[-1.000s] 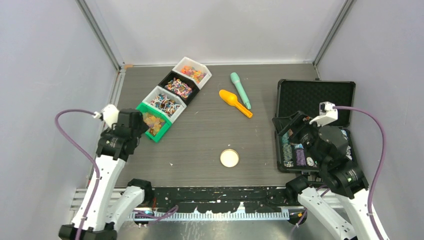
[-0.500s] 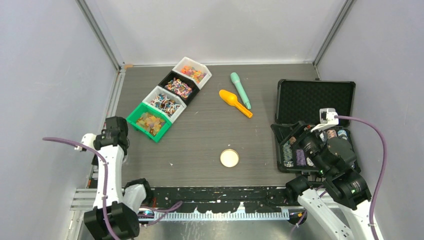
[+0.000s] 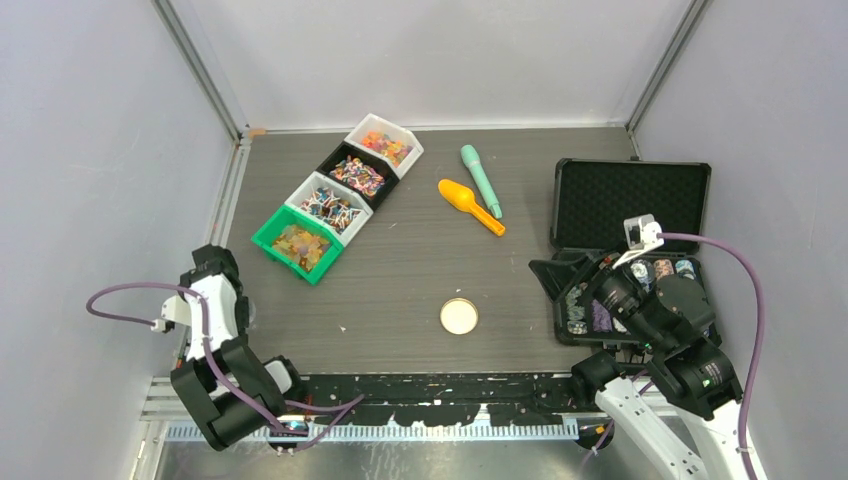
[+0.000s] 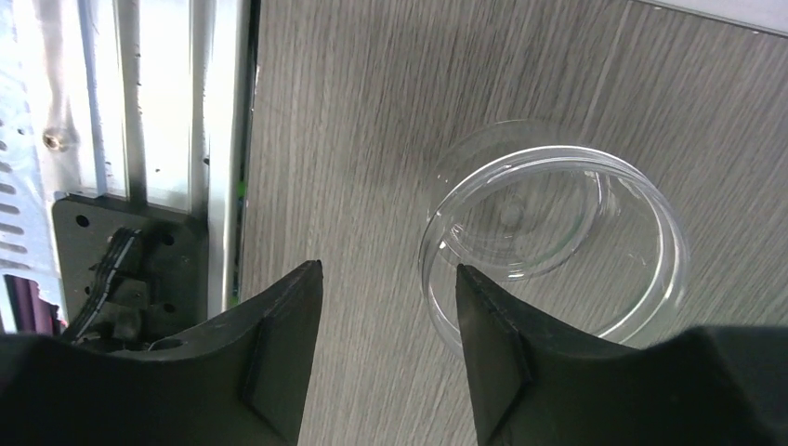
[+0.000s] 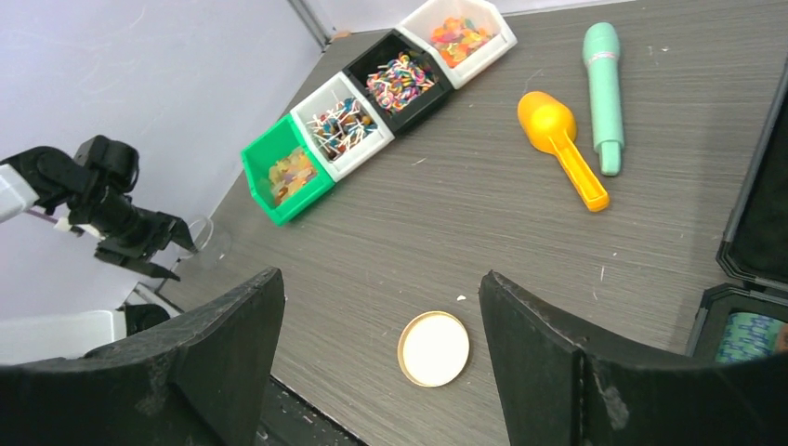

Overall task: Pack the candies
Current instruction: Pick up the packing bottle from the center of the board.

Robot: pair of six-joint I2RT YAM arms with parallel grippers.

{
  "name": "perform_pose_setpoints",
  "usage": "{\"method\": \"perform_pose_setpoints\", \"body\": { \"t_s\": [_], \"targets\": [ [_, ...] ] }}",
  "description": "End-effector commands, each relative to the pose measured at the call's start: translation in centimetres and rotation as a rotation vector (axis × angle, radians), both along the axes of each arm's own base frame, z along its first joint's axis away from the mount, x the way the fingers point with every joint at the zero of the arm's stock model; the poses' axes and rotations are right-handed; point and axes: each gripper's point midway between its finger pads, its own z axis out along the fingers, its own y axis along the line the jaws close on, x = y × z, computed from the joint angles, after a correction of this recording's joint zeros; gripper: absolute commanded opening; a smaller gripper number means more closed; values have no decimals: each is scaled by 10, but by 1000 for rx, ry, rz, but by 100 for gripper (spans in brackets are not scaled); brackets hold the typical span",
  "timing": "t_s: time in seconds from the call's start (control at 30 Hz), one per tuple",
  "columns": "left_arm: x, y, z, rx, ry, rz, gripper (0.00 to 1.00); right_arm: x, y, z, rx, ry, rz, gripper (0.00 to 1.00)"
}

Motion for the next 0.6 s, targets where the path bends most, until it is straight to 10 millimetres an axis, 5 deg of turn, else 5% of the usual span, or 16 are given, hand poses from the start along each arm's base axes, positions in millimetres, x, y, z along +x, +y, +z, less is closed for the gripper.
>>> {"method": "perform_pose_setpoints", "body": {
  "t_s": [0.0, 0.23, 0.4, 0.57],
  "targets": [
    [8, -1, -9, -31, -52, 48, 52, -8, 8, 13, 5, -74, 73, 81],
    [4, 0, -9, -22, -40, 72, 34, -17, -1, 13, -28, -97, 55, 82],
    [4, 5, 10, 18, -56, 81, 3, -18, -7, 14, -32, -101, 28, 81],
    [5, 2, 21, 12, -80, 87, 0, -16, -6, 18, -7, -101, 24, 82]
  ]
}}
